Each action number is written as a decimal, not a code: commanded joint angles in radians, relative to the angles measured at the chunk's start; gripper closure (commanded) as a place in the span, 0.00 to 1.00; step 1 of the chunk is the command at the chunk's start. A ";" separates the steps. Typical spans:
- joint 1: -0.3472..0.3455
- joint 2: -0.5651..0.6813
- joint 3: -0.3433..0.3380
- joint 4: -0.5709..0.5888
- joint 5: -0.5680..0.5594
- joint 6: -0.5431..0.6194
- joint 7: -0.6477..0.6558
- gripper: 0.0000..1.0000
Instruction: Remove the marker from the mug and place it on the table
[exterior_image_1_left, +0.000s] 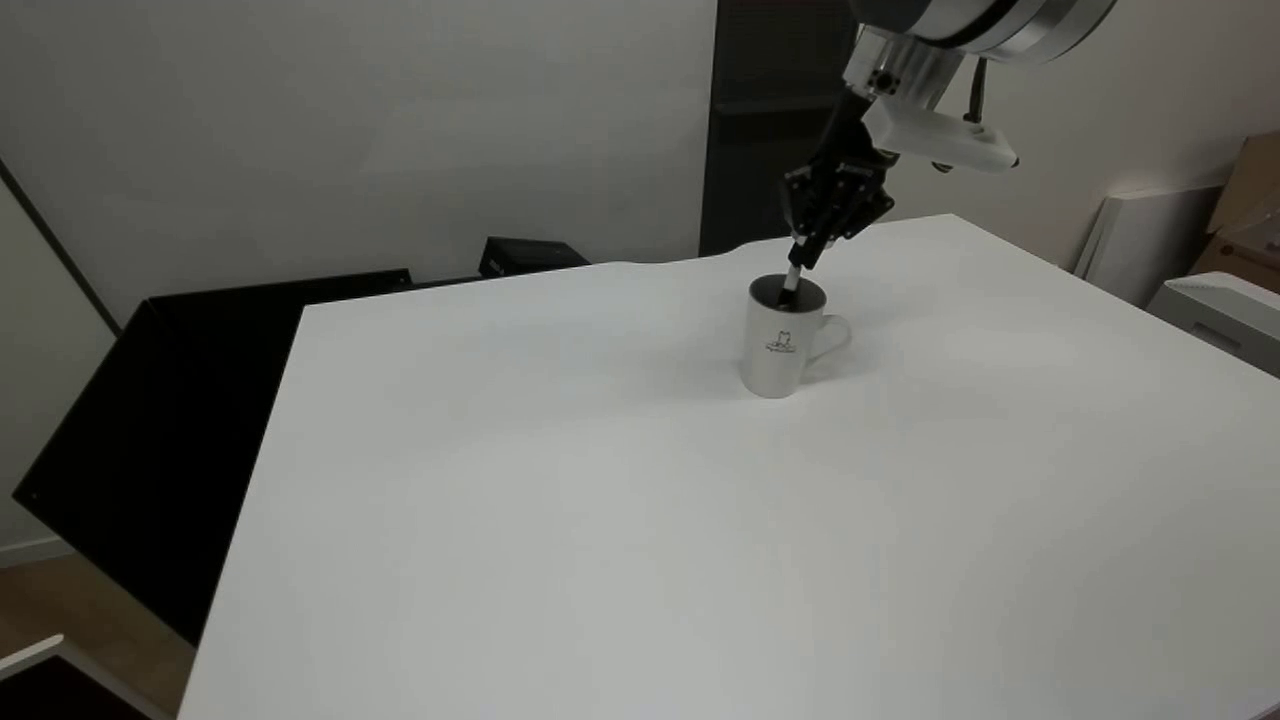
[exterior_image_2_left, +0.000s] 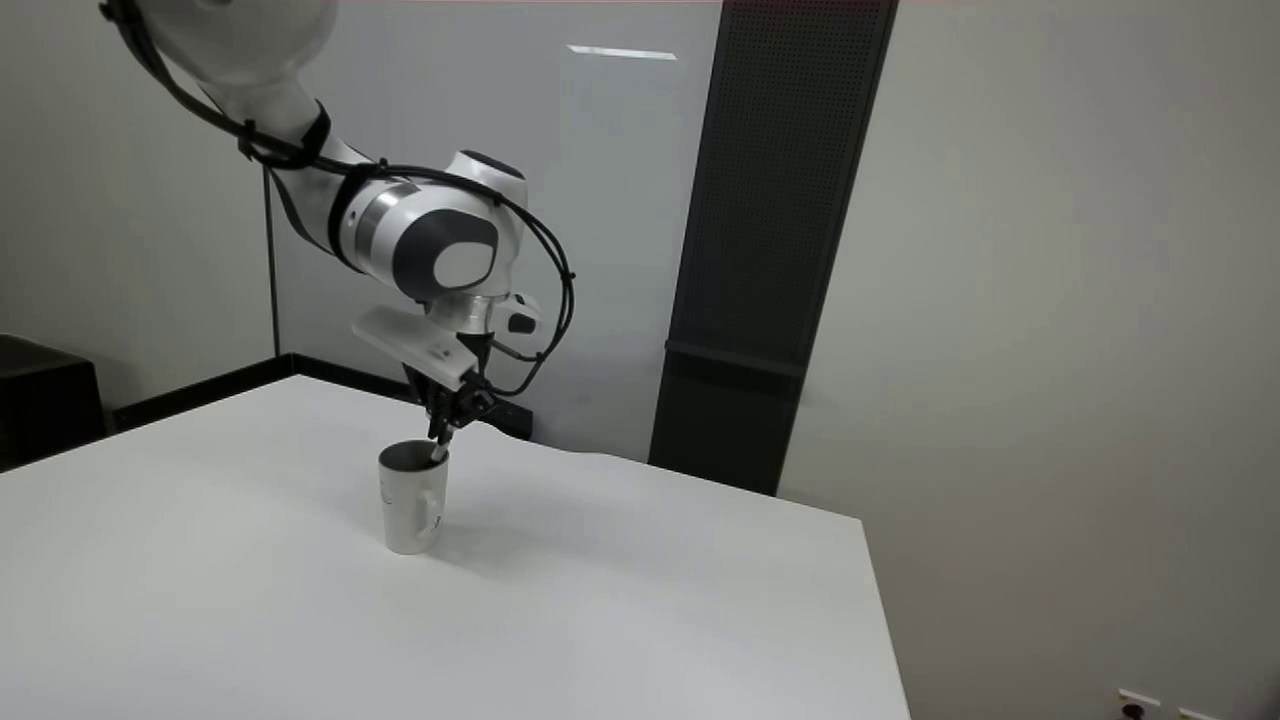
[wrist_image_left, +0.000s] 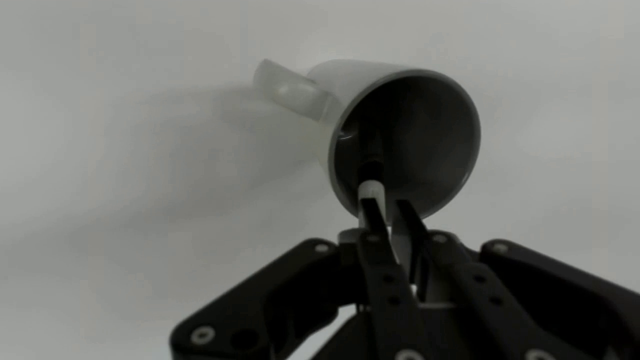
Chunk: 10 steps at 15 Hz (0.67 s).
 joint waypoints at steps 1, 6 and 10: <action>-0.006 -0.025 -0.005 0.003 -0.011 -0.028 0.037 0.99; -0.004 -0.018 -0.011 0.012 -0.027 -0.051 0.033 0.58; -0.002 -0.008 -0.010 0.013 -0.029 -0.049 0.029 0.33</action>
